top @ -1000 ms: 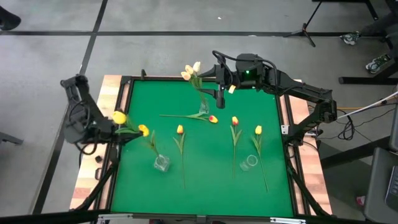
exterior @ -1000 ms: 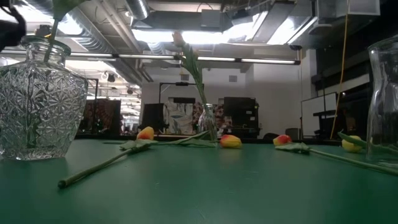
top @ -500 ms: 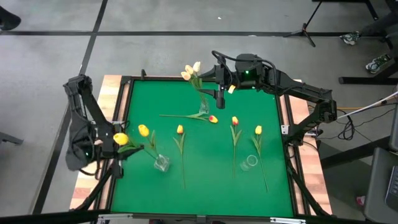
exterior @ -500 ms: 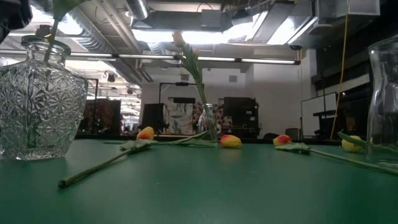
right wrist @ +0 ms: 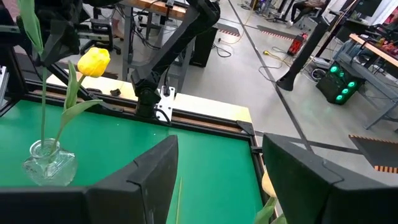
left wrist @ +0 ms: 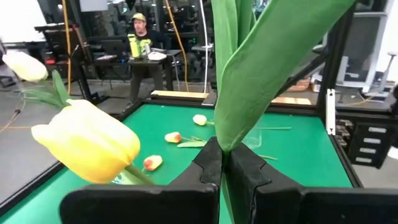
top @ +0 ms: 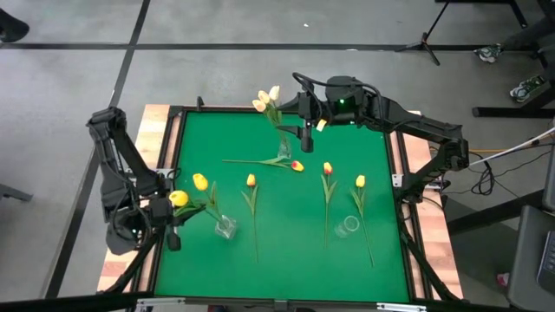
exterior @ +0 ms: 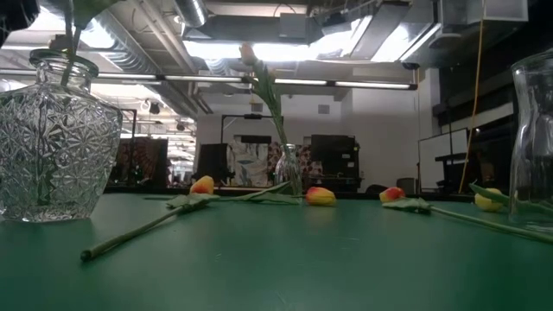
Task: Sort flowers into vase by color
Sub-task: Put the left yellow tulip into the bottom left transparent vase
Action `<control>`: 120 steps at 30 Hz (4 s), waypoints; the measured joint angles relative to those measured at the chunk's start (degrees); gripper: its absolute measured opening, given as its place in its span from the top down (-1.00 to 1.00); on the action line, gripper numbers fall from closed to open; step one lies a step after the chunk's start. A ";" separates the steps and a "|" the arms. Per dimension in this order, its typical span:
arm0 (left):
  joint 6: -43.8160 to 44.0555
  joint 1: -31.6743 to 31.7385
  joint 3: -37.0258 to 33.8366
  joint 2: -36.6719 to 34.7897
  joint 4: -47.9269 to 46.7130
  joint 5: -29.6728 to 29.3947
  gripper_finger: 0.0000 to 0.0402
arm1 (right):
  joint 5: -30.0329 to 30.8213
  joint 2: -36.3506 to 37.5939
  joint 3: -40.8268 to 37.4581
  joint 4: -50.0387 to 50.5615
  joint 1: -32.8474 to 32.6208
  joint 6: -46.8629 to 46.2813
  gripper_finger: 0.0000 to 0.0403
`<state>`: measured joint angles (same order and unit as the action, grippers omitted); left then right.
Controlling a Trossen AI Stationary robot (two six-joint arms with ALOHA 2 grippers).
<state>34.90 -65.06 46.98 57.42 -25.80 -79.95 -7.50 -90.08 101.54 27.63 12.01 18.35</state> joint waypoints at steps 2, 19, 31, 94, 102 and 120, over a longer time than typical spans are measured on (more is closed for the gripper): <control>0.78 0.66 0.00 0.50 -0.73 0.28 0.98 | -0.01 -0.21 0.04 -0.19 0.00 0.03 -0.16; 3.13 5.36 0.00 2.22 -0.80 5.56 0.85 | -0.01 -0.59 0.02 2.43 0.00 0.11 -0.16; 3.73 7.48 0.00 2.20 -0.77 9.65 0.54 | -0.01 -0.59 0.02 2.68 0.00 0.15 -0.16; 0.11 4.54 0.00 -6.09 3.62 9.93 0.02 | -0.67 -0.52 -0.02 5.72 0.00 1.46 -0.16; 0.15 4.55 0.00 -10.37 7.95 11.84 0.02 | -0.67 -0.52 -0.02 5.72 -0.01 1.46 -0.16; -40.02 4.89 0.02 -20.83 37.78 -1.16 0.02 | 4.47 -0.52 -0.02 7.66 -0.04 0.04 -0.16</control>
<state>-5.12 -60.17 47.00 36.59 11.98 -81.11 -3.02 -90.61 101.51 35.29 11.97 18.39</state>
